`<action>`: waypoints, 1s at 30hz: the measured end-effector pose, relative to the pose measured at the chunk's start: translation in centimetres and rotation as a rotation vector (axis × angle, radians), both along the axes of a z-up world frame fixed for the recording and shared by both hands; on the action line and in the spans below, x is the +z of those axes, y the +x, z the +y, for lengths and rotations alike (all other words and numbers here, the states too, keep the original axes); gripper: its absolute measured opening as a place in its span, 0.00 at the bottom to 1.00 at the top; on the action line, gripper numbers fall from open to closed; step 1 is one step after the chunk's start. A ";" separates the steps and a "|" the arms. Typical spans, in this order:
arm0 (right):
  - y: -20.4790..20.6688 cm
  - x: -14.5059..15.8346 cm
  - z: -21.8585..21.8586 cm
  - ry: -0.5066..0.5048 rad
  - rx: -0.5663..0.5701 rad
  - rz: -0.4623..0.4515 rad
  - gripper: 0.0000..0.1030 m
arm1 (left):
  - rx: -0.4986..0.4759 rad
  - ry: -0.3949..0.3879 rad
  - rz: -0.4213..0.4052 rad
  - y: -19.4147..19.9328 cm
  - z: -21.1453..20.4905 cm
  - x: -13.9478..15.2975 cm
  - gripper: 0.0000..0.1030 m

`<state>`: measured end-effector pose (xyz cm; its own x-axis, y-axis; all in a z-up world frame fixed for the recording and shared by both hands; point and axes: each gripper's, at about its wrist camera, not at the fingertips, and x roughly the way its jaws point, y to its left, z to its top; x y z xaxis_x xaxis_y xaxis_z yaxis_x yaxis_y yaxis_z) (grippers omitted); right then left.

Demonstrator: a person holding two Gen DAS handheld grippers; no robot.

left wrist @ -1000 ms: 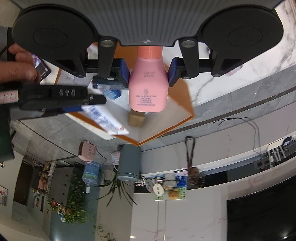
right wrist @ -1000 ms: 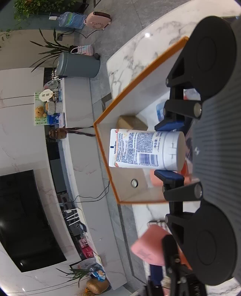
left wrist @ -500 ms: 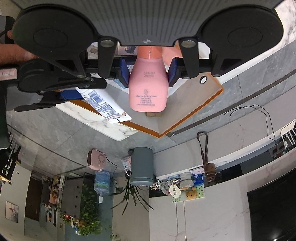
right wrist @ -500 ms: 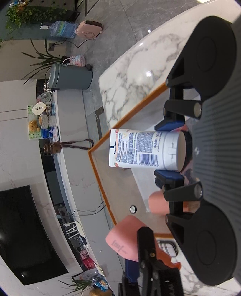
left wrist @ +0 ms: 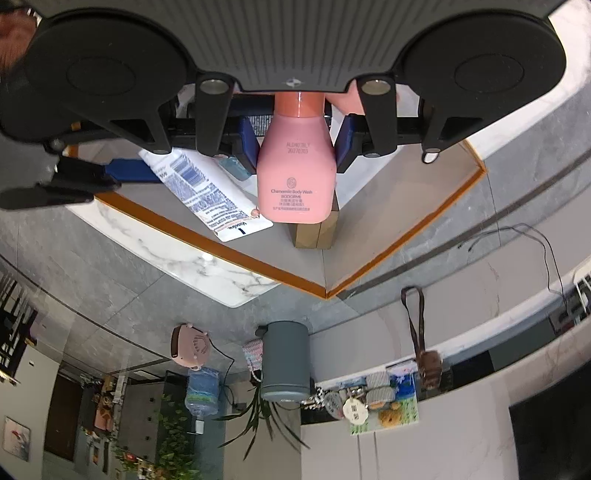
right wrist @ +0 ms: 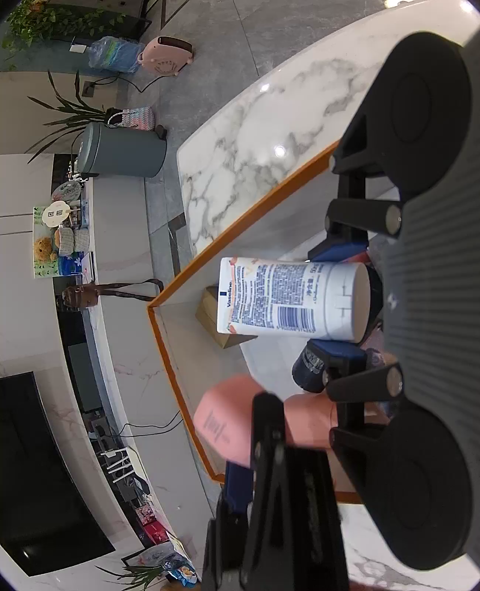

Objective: Organize rigid objects
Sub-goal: 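Carry the pink bottle in the left tool while the right tool carries the Vaseline tube into the orange box, then release the pink bottle with the left tool while the right tool releases the Vaseline tube inside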

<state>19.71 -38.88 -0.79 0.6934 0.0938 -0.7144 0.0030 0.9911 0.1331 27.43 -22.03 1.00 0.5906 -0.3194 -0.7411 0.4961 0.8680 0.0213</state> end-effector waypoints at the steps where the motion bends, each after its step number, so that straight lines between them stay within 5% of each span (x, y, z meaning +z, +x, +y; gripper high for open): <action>1: 0.0 -0.2 0.1 -0.001 -0.002 0.006 0.45 | 0.009 -0.006 0.009 0.3 -0.1 -0.2 0.48; 30: 2.3 -2.2 1.2 -0.034 -0.031 0.072 0.46 | 0.091 -0.022 0.123 3.3 0.3 -3.7 0.48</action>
<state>22.05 -37.69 -3.04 0.6427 0.0480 -0.7646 0.0420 0.9943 0.0977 30.77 -21.71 -2.69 0.5228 -0.2858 -0.8031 0.4130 0.9091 -0.0547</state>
